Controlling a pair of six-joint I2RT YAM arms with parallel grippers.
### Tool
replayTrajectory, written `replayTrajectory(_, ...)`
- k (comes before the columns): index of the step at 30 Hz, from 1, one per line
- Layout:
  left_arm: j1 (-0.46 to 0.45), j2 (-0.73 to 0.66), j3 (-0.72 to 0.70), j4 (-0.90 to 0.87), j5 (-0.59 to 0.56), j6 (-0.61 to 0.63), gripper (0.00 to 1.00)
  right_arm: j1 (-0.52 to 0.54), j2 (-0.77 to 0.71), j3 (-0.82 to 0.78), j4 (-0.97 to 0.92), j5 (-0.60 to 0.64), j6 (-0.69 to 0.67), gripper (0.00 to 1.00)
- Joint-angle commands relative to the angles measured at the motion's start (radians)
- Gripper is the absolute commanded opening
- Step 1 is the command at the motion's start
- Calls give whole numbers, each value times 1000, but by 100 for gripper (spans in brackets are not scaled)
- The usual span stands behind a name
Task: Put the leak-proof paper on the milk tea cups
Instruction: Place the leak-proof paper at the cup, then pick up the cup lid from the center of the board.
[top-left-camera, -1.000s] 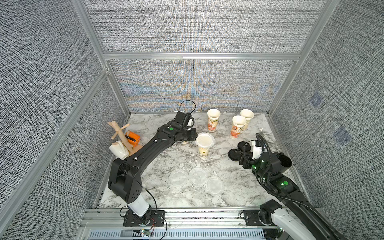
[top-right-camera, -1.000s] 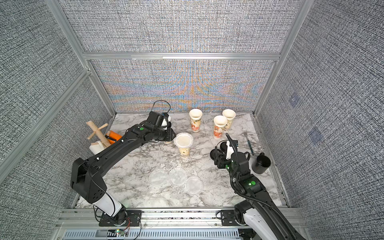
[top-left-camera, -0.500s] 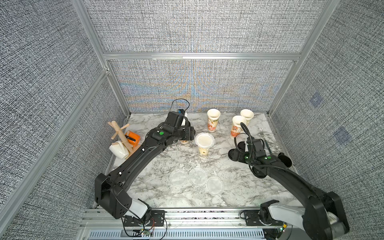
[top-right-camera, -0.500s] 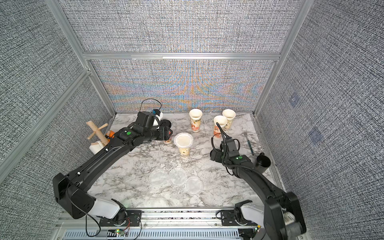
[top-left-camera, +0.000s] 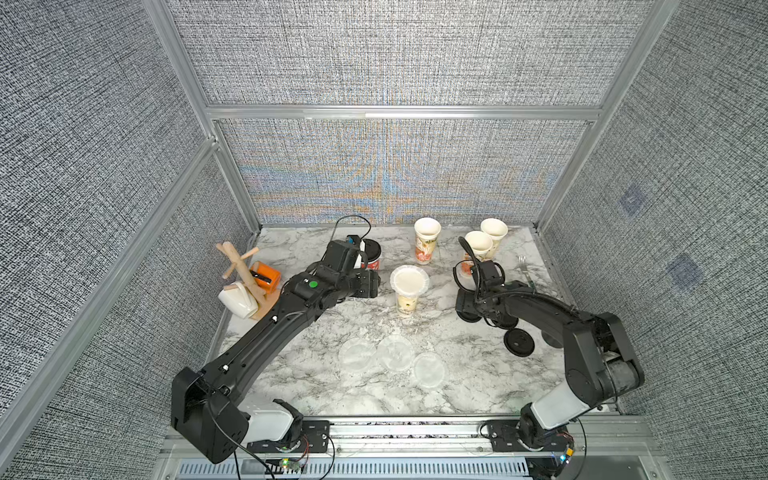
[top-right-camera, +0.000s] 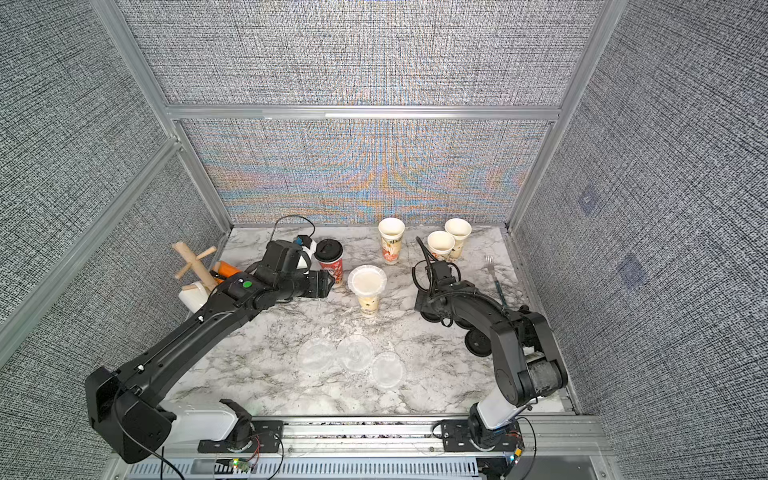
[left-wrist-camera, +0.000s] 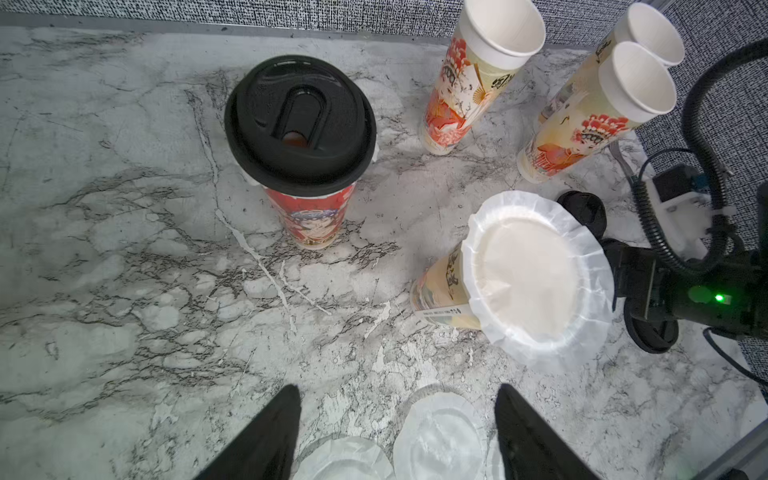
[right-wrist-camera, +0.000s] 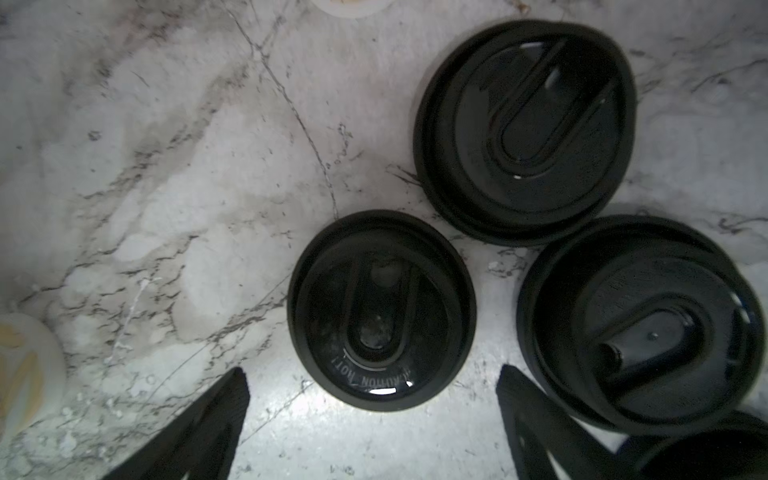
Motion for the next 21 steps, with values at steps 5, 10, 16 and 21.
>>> replayTrajectory(5,4,1,-2,-10,-4,14,75,3,51,25,19,20,5,91)
replayTrajectory(10,5,3,-1,-12,-5,13,75,1,82,40,28,15,-1,87)
replayTrajectory(16,5,3,3,-17,-8,18,75,1,96,24,50,2,-1,84)
replayTrajectory(21,6,6,8,-21,-9,21,75,1,92,20,54,2,-1,78)
